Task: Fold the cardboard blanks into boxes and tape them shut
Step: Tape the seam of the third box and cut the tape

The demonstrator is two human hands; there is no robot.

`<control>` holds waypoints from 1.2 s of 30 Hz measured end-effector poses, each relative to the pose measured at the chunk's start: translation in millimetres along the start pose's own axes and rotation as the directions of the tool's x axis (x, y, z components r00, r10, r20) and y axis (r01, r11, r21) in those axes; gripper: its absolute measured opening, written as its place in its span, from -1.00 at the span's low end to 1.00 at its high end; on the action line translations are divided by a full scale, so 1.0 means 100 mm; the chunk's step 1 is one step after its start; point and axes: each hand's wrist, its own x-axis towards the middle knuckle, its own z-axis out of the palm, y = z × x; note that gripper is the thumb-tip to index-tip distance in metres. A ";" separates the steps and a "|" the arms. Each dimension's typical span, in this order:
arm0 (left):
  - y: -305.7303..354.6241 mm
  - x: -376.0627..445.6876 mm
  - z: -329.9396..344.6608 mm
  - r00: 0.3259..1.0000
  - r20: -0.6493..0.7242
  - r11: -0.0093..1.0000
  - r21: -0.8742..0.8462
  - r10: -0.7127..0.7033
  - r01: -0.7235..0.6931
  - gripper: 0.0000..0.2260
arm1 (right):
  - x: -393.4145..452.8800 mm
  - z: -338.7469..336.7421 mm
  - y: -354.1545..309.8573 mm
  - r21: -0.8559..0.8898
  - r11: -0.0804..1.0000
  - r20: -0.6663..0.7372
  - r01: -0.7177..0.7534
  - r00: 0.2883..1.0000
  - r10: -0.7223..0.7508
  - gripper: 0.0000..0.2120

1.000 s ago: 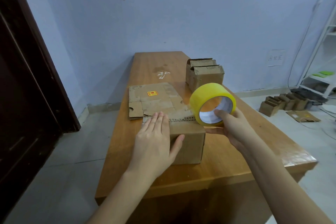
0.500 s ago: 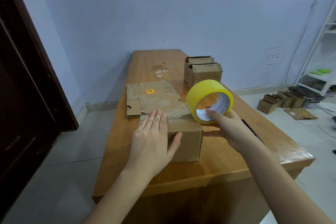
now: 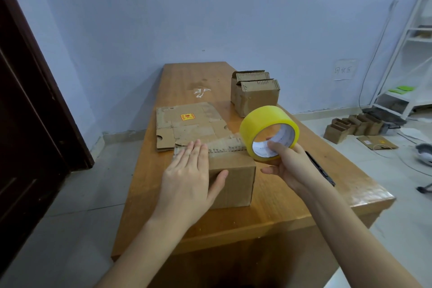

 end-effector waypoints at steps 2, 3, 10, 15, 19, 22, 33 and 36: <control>0.00 0.00 -0.01 1.000 -0.003 1.000 -0.004 -0.004 0.004 -0.39 | 0.01 -0.02 0.00 -0.028 1.000 0.012 0.000 1.000 0.000 -0.73; 0.00 0.00 -0.01 1.000 -0.001 1.000 -0.007 -0.007 0.007 -0.40 | 0.01 -0.04 -0.02 -0.062 0.998 0.024 0.017 1.000 -0.016 -0.74; -0.01 0.00 -0.01 1.000 -0.009 1.000 -0.030 0.002 -0.002 -0.41 | 0.05 -0.17 -0.17 -0.276 0.949 0.130 0.153 0.984 -0.121 -0.84; -0.01 0.02 -0.01 1.000 -0.005 1.000 -0.018 0.005 -0.005 -0.40 | 0.05 -0.19 0.07 -0.121 0.990 -0.011 0.070 0.997 -0.072 -0.83; 0.01 0.01 -0.01 1.000 0.008 1.000 -0.021 -0.021 0.021 -0.40 | -0.02 -0.19 0.27 -0.084 0.996 -0.071 -0.042 0.997 0.036 -0.80; 0.01 0.01 0.00 1.000 0.010 1.000 -0.011 -0.023 0.023 -0.40 | -0.04 -0.18 0.30 -0.115 0.993 -0.073 -0.037 0.997 0.028 -0.89; 0.01 0.01 -0.04 0.997 0.067 0.999 -0.037 -0.035 0.037 -0.41 | -0.05 -0.22 -0.19 -0.655 0.712 -0.073 0.253 0.917 -0.393 -0.83; 0.00 0.00 -0.04 0.997 0.070 0.998 -0.046 -0.028 0.032 -0.41 | -0.07 -0.21 -0.36 -0.698 0.657 -0.010 0.286 0.912 -0.409 -0.91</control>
